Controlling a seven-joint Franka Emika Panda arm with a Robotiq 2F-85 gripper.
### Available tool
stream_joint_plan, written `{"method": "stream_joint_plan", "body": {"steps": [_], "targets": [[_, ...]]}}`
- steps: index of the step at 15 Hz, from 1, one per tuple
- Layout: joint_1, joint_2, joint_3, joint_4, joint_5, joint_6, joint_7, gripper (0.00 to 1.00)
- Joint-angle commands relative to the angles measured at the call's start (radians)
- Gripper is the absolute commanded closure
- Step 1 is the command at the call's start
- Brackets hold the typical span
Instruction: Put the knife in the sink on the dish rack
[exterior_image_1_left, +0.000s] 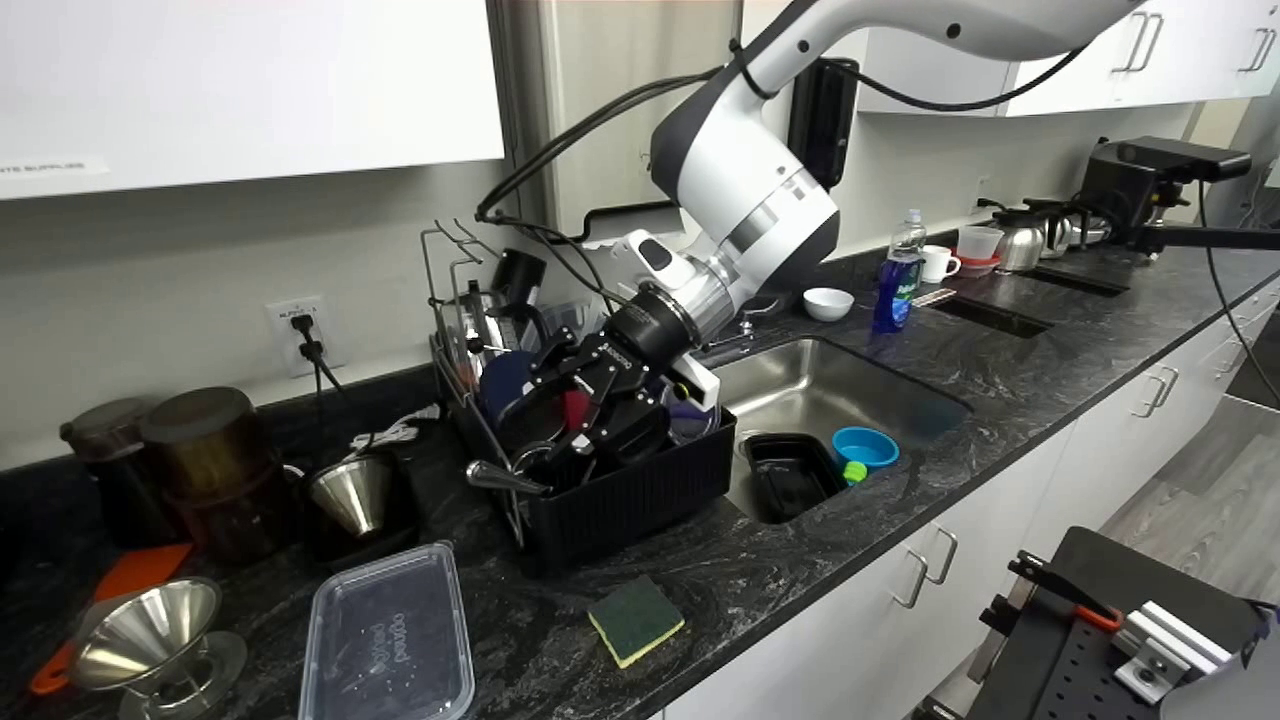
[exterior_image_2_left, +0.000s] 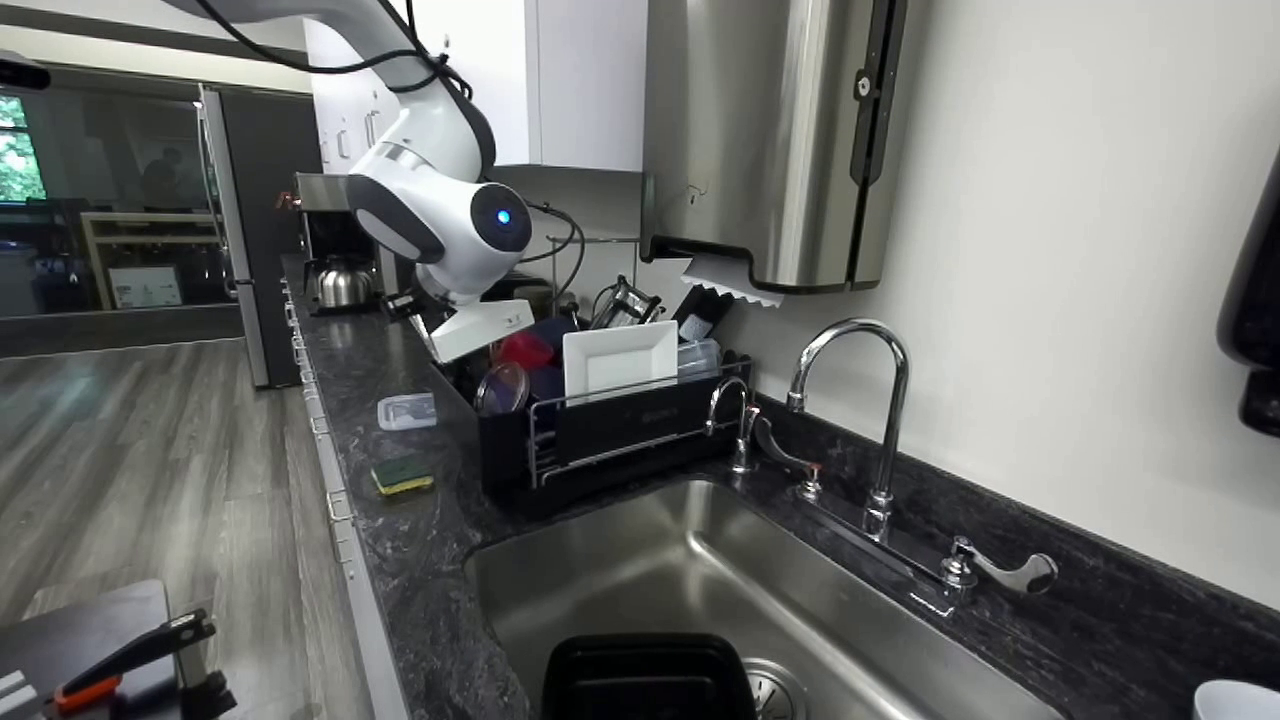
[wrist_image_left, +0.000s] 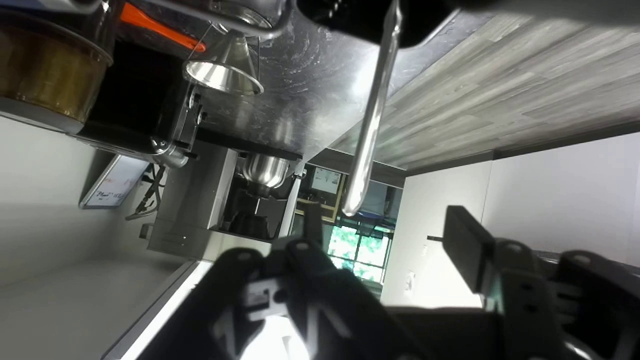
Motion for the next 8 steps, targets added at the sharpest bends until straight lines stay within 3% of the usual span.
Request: {"method": "stream_joint_plan", "body": {"steps": [1,8], "targets": [[0.007,-0.024,0.003,0.008,-0.031,0.021,0.034,0.04],[0.015,-0.126,0.011,-0.001,-0.127,0.081,0.219,0.0]]}}
